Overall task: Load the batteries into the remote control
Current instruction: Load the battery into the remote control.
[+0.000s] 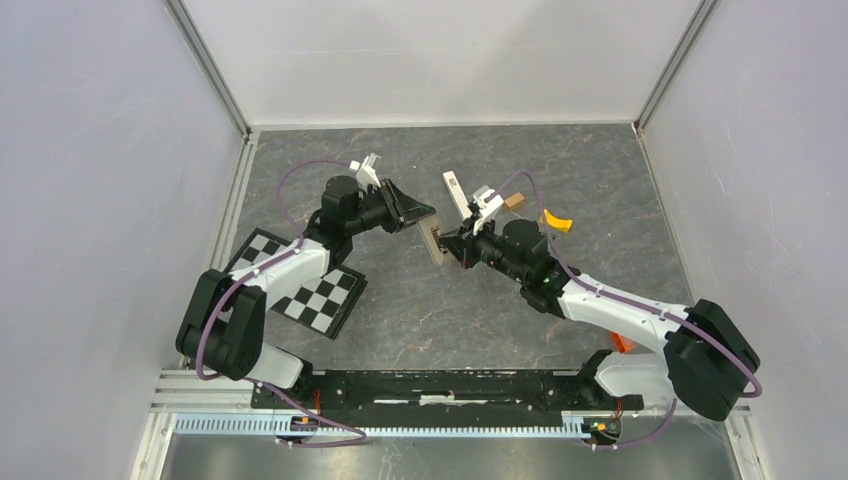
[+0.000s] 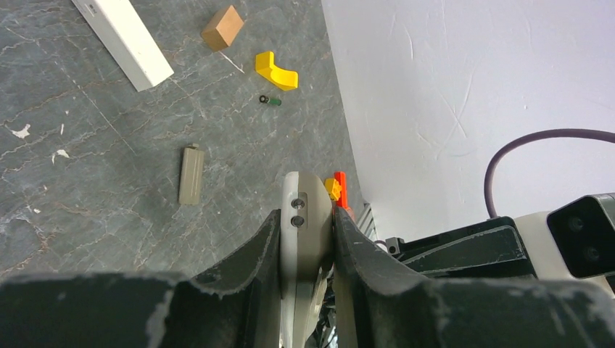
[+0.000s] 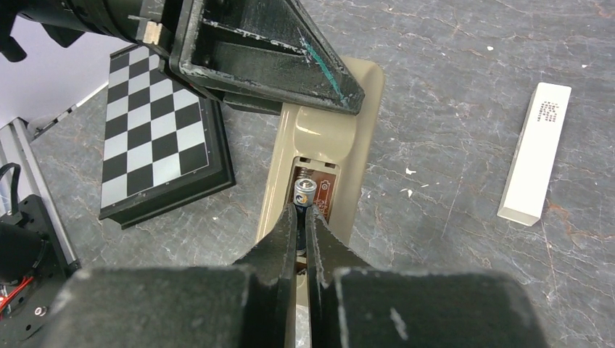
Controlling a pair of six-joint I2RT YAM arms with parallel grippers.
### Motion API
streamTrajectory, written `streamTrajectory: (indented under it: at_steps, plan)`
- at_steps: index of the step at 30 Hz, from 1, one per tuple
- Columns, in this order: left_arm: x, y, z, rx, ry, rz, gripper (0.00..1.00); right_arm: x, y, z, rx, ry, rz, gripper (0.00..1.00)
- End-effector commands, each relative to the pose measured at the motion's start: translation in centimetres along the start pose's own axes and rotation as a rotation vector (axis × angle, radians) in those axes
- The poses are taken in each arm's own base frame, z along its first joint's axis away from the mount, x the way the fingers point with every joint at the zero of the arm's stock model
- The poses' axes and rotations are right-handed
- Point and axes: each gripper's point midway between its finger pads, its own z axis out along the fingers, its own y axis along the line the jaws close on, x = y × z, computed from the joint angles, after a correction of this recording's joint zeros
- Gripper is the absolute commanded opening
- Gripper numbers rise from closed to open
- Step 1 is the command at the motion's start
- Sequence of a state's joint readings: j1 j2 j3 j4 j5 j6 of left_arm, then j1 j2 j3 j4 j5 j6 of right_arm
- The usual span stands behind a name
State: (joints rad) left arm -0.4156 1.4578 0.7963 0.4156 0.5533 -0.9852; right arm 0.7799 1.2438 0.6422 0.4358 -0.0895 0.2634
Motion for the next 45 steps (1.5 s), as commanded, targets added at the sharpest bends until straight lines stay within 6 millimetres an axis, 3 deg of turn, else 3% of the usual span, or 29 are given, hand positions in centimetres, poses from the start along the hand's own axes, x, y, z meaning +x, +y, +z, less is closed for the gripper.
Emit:
streamTrajectory:
  at_steps: [1, 23, 29, 38, 45]
  plan:
    - [-1.0, -2.6, -0.2, 0.069, -0.003, 0.01, 0.02, -2.5, -0.1, 0.9, 0.027, -0.072, -0.037, 0.03]
    - [0.0, -1.3, -0.1, 0.019, 0.048, 0.012, 0.02, -2.6, -0.8, 1.8, 0.073, -0.074, -0.07, 0.03]
    - [0.0, -1.2, 0.0, 0.014, 0.054, 0.0, 0.02, -1.7, -0.8, 2.0, 0.063, -0.049, -0.074, 0.05]
    - [-0.2, -0.8, 0.2, -0.008, 0.051, -0.007, 0.02, -0.6, 0.6, 1.4, -0.022, 0.008, -0.092, 0.13]
    - [-0.3, -0.4, 0.3, -0.019, 0.05, -0.005, 0.02, -2.3, 1.0, 0.6, -0.022, -0.006, -0.082, 0.17]
